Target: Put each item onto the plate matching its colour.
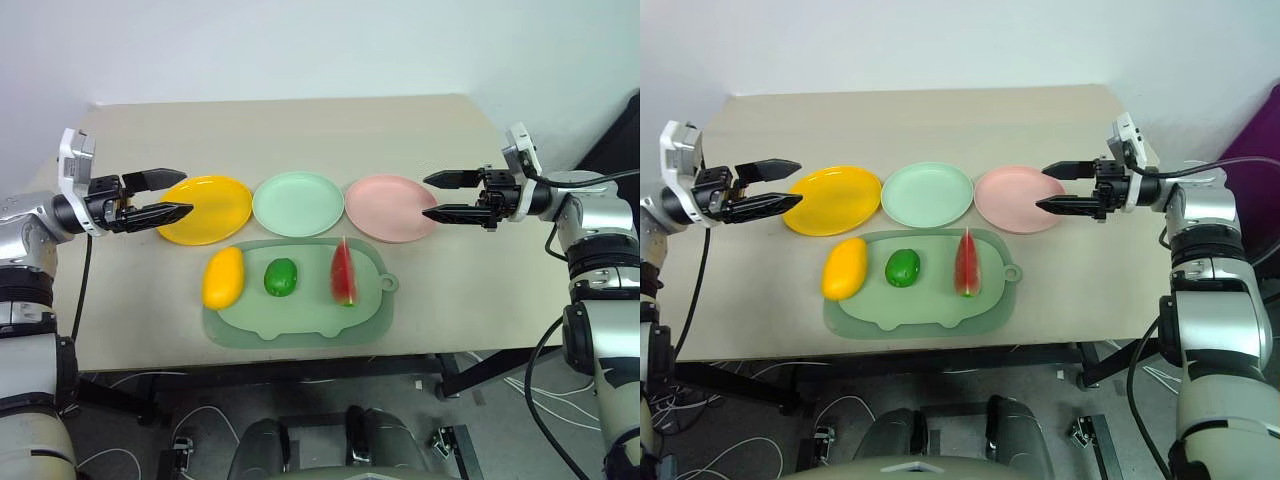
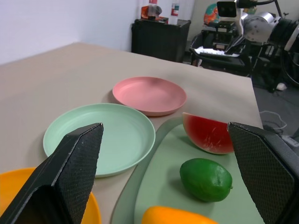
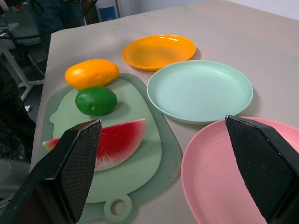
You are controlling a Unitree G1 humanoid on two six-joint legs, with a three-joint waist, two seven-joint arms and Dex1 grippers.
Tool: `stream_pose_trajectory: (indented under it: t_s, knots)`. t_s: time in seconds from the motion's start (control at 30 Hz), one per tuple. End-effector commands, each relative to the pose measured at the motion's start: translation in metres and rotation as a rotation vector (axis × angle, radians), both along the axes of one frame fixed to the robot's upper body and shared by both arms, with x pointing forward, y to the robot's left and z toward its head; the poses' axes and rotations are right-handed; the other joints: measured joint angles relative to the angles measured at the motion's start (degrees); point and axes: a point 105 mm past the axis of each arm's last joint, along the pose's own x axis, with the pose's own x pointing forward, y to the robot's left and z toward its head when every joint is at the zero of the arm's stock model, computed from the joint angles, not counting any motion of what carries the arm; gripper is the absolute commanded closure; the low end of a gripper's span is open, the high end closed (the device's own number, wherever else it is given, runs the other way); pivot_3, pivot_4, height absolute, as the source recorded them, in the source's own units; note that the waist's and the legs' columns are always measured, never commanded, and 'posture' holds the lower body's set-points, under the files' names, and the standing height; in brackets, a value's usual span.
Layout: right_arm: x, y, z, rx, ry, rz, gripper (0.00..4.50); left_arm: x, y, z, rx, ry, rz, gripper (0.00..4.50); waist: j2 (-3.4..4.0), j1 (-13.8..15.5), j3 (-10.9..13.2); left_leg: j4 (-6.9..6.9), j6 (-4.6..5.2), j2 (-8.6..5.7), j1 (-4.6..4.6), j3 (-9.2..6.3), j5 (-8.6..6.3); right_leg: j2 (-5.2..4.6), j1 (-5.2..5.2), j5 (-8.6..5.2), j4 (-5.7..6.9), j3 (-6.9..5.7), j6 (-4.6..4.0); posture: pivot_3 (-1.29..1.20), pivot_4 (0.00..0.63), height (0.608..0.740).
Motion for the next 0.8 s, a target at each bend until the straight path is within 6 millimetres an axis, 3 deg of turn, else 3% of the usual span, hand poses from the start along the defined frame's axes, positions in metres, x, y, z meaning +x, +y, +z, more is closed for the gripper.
stream_pose_trajectory:
  t_s: [0.03,0.8]
  knots:
    - [0.0020,0.0020,0.0210,0.020,-0.076,0.004,0.00,-0.0004,0.0013,0.0141,-0.003,-0.056,0.001,0.03,0.00,0.00,0.00,0.00,0.00,0.00,0.00,0.00,0.00,0.00,0.00,0.00,0.00,0.00,0.00,0.00,0.150,0.740]
    - [0.0047,0.0033,0.0255,0.010,-0.085,-0.014,0.00,0.0000,-0.0044,0.0148,-0.003,-0.054,-0.021,0.03,0.00,0.03,0.00,0.01,0.00,0.00,0.01,0.00,0.00,0.00,0.00,0.06,0.04,0.01,0.09,0.00,0.150,0.740]
